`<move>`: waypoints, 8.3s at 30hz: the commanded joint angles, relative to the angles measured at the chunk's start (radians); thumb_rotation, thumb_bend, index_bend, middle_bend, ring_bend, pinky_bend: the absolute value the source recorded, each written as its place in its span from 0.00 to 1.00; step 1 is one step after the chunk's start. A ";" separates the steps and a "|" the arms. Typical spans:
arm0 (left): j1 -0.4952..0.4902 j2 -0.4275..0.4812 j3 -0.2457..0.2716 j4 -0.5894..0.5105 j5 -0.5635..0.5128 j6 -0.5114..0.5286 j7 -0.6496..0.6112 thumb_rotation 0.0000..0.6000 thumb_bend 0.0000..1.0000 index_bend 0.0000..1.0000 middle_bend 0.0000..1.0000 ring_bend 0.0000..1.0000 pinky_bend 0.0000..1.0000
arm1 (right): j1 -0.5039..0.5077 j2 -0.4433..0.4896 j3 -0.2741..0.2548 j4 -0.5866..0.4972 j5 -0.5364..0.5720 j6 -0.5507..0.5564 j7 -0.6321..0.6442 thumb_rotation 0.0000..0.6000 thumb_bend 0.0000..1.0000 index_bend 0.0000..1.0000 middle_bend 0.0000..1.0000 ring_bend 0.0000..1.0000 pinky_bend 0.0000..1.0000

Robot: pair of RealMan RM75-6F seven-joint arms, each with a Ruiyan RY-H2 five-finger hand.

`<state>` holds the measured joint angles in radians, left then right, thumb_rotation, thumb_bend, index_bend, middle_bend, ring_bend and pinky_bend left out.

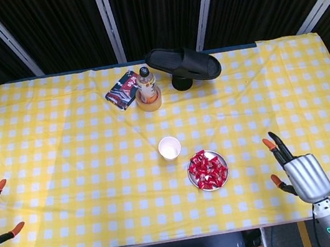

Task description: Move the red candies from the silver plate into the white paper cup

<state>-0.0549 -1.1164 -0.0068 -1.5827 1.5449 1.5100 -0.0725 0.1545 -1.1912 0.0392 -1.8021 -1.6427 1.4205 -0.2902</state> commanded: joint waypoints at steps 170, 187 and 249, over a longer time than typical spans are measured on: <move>-0.031 0.071 0.015 -0.053 -0.058 -0.121 -0.144 1.00 0.02 0.00 0.00 0.00 0.00 | 0.740 -0.510 0.329 -0.003 0.895 -0.213 -0.632 1.00 0.63 0.69 0.64 0.83 0.96; -0.036 0.082 0.017 -0.063 -0.060 -0.136 -0.158 1.00 0.02 0.00 0.00 0.00 0.00 | 0.805 -0.579 0.302 0.190 0.935 -0.285 -0.534 1.00 0.63 0.68 0.64 0.83 0.96; -0.040 0.089 0.020 -0.069 -0.059 -0.142 -0.172 1.00 0.02 0.00 0.00 0.00 0.00 | 0.816 -0.565 0.255 0.206 0.929 -0.263 -0.467 1.00 0.61 0.35 0.40 0.83 0.96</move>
<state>-0.0945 -1.0273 0.0135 -1.6519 1.4861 1.3682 -0.2447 0.9709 -1.7557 0.2943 -1.5958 -0.7134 1.1573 -0.7571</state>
